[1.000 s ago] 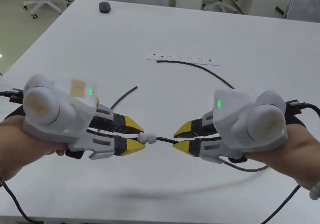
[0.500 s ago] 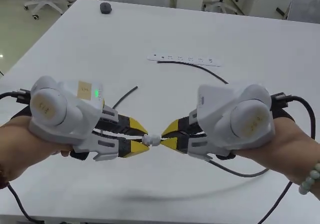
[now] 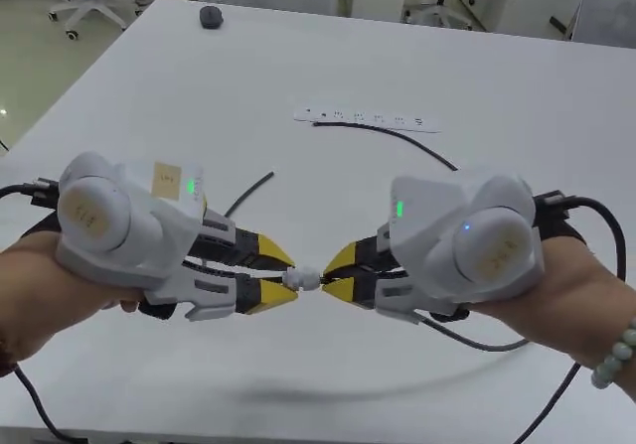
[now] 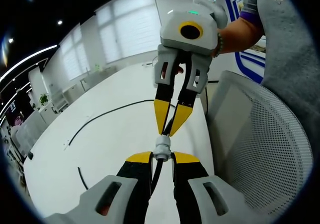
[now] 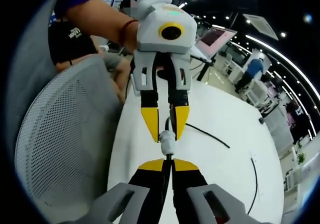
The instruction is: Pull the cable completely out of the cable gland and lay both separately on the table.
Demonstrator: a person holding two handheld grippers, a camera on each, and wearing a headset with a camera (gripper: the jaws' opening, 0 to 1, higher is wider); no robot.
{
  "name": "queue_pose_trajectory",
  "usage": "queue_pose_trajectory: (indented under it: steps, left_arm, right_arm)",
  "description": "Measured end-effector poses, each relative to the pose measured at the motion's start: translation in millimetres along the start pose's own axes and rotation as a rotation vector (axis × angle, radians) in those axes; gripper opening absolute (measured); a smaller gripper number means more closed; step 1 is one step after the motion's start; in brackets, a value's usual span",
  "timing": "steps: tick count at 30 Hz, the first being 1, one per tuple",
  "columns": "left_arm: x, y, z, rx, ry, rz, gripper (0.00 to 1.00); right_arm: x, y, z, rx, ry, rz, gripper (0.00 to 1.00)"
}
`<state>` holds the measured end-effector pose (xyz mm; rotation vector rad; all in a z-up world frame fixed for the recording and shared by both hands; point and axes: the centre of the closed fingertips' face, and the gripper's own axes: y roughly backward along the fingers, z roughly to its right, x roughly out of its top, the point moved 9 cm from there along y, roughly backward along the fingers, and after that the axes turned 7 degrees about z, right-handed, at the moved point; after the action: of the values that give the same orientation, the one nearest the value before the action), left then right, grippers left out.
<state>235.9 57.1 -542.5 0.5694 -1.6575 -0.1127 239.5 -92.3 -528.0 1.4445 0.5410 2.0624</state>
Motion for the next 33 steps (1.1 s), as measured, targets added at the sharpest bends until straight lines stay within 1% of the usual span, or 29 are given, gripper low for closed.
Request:
queue_pose_trajectory:
  steps: [1, 4, 6, 7, 12, 20, 22, 23, 28, 33]
  left_arm:
    - [-0.6, 1.3, -0.5, 0.002, 0.000, -0.002, 0.15]
    - [-1.8, 6.1, -1.9, 0.008, 0.003, -0.003, 0.15]
    - [-2.5, 7.8, -2.7, 0.011, 0.000, -0.008, 0.15]
    - [-2.8, 8.4, -3.1, 0.013, -0.002, -0.011, 0.15]
    - [-4.8, 11.6, -4.1, 0.017, -0.003, -0.019, 0.15]
    - [-6.3, 15.1, -6.6, 0.023, 0.000, -0.028, 0.15]
    - [-6.7, 16.5, -7.2, 0.025, 0.000, -0.031, 0.15]
    - [-6.8, 17.2, -7.5, 0.026, 0.001, -0.031, 0.15]
    - [-7.2, 21.0, -8.1, 0.033, 0.005, -0.033, 0.15]
    - [-8.5, 23.9, -8.1, 0.039, 0.012, -0.036, 0.15]
  right_arm:
    - [-2.5, 2.1, 1.1, -0.003, 0.004, -0.006, 0.00]
    - [-9.4, 9.7, 4.5, -0.005, -0.015, -0.001, 0.00]
    - [-15.0, 12.0, 5.4, -0.009, -0.014, -0.019, 0.00]
    - [-20.1, 14.0, 6.1, -0.012, -0.011, -0.037, 0.00]
    - [-37.7, 20.8, 7.2, -0.017, -0.027, -0.069, 0.00]
    - [-60.0, 22.6, 8.0, -0.014, -0.025, -0.121, 0.00]
    - [-66.2, 22.8, 8.1, -0.011, -0.026, -0.143, 0.00]
    - [-70.4, 22.5, 8.3, -0.011, -0.016, -0.161, 0.00]
    - [-84.4, 21.0, 8.0, -0.005, -0.045, -0.187, 0.00]
    - [-93.8, 21.3, 6.5, -0.004, -0.061, -0.210, 0.00]
